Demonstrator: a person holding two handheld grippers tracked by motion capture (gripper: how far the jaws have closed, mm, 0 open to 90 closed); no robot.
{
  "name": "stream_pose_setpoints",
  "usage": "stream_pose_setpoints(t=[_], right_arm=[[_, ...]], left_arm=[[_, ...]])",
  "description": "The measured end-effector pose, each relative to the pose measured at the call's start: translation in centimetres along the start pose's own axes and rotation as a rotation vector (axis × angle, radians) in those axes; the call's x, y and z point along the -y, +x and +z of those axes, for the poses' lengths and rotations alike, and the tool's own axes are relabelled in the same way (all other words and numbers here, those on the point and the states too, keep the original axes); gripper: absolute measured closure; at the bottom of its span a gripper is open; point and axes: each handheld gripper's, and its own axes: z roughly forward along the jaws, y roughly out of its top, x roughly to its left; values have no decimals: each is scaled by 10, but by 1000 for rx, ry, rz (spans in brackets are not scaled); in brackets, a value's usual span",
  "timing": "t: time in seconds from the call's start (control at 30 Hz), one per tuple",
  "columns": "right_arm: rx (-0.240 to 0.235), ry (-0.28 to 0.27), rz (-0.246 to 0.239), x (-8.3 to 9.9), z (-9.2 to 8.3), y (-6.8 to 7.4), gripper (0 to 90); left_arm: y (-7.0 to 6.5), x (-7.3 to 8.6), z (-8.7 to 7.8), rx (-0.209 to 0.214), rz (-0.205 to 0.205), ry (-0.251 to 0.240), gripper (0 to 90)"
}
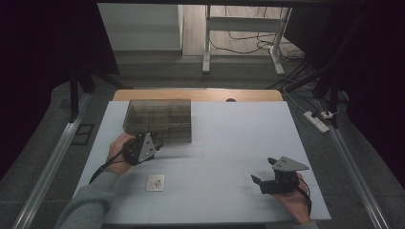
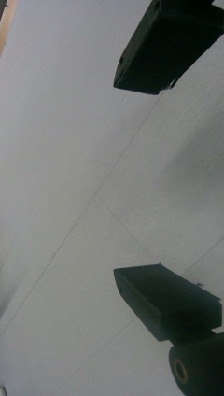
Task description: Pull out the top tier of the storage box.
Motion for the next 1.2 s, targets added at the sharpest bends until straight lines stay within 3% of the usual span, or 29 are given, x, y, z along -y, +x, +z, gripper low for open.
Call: stream_pose_setpoints(t=[1.2], right_arm=[[2, 1, 0, 0, -1, 0, 82]], left_arm=[[-6, 2, -10, 9, 32, 2, 585]])
